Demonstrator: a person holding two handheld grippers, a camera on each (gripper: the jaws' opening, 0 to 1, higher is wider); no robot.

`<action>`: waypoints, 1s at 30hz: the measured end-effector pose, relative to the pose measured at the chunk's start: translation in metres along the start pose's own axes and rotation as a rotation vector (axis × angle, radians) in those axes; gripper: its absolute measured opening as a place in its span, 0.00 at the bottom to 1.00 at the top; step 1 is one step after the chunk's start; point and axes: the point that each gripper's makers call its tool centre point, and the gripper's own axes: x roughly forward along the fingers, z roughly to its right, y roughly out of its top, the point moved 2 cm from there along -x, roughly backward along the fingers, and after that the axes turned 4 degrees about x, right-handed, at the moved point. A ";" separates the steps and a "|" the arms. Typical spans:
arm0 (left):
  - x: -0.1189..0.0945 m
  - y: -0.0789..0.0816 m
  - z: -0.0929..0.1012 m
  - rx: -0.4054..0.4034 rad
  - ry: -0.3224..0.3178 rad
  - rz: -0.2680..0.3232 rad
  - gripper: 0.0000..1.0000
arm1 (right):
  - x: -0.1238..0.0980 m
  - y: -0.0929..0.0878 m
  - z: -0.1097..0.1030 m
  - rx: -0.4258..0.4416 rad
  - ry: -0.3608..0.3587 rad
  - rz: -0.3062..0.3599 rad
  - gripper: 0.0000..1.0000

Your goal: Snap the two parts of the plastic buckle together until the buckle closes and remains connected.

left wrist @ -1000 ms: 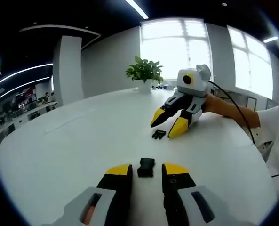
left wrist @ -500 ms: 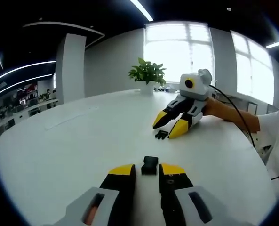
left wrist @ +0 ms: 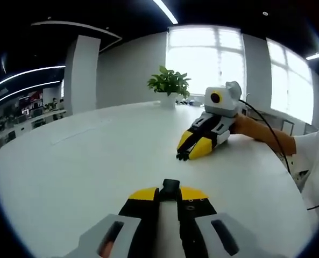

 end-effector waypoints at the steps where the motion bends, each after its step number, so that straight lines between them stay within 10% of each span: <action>1: 0.000 0.000 0.002 -0.002 -0.006 0.000 0.12 | 0.000 0.000 -0.001 -0.003 0.000 -0.002 0.14; 30: 0.000 0.009 0.037 0.106 -0.159 0.030 0.12 | 0.002 0.018 -0.037 -0.068 0.167 0.082 0.13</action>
